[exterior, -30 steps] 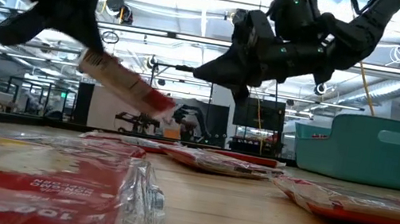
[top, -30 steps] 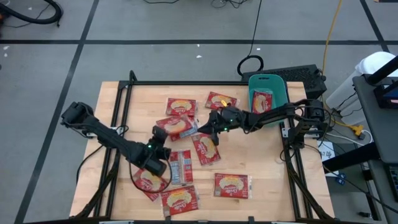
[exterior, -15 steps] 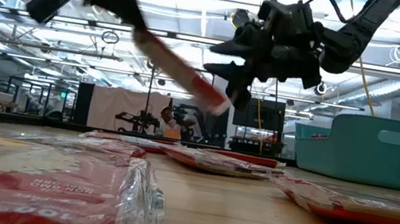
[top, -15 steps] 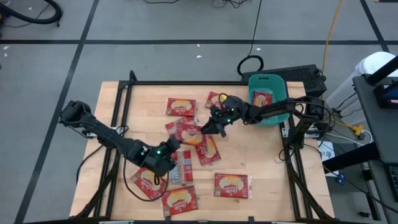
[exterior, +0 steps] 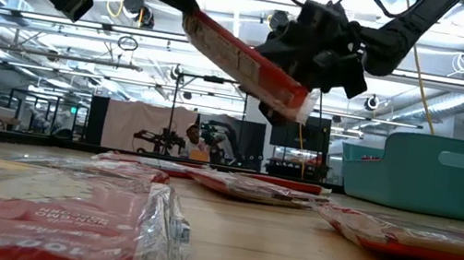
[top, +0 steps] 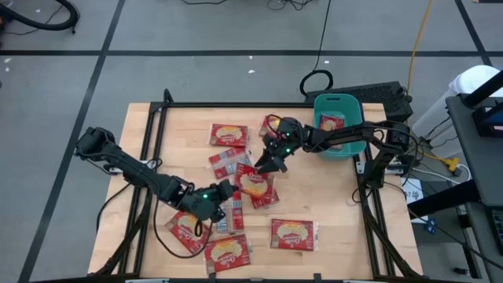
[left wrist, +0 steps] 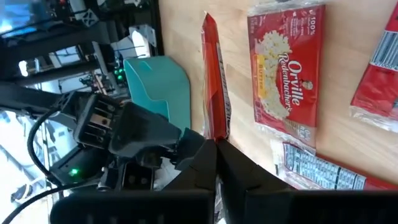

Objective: Sort popcorn bags into baskets
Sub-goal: Put the red popcorn bag into the green bin

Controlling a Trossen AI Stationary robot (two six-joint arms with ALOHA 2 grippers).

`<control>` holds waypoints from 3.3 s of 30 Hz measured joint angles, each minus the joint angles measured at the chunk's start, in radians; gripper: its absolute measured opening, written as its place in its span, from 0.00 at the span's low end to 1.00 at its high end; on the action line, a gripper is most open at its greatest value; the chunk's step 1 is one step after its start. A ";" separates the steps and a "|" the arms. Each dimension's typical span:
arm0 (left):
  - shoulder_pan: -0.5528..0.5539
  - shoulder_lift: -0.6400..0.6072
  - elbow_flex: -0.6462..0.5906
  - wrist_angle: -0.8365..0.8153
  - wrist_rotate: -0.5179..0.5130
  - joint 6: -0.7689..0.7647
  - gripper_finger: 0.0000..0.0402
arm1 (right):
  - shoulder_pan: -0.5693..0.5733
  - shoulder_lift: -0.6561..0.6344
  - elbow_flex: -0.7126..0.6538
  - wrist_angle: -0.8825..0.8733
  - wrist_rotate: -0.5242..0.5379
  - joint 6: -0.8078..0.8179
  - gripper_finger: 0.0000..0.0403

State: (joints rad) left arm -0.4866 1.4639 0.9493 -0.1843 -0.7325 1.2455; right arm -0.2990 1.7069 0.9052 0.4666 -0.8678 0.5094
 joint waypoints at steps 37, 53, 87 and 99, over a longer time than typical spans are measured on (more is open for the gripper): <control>0.076 0.000 0.000 -0.132 -0.461 -0.835 0.56 | -0.019 -0.250 0.001 -0.354 0.249 -0.180 0.07; 0.392 0.000 0.000 -0.246 -0.125 -1.347 0.44 | -0.312 -0.729 0.000 -0.970 0.812 -0.270 0.07; 0.486 0.000 0.000 -0.098 0.309 -1.302 0.33 | -0.613 -0.764 -0.243 -1.054 0.952 -0.157 0.08; 0.486 0.000 0.000 -0.082 0.317 -1.266 0.33 | -0.619 -0.763 -0.299 -1.022 0.942 -0.132 0.19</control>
State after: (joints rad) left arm -0.0006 1.4639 0.9489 -0.2661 -0.4152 -0.0206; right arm -0.9176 0.9436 0.6064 -0.5556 0.0741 0.3774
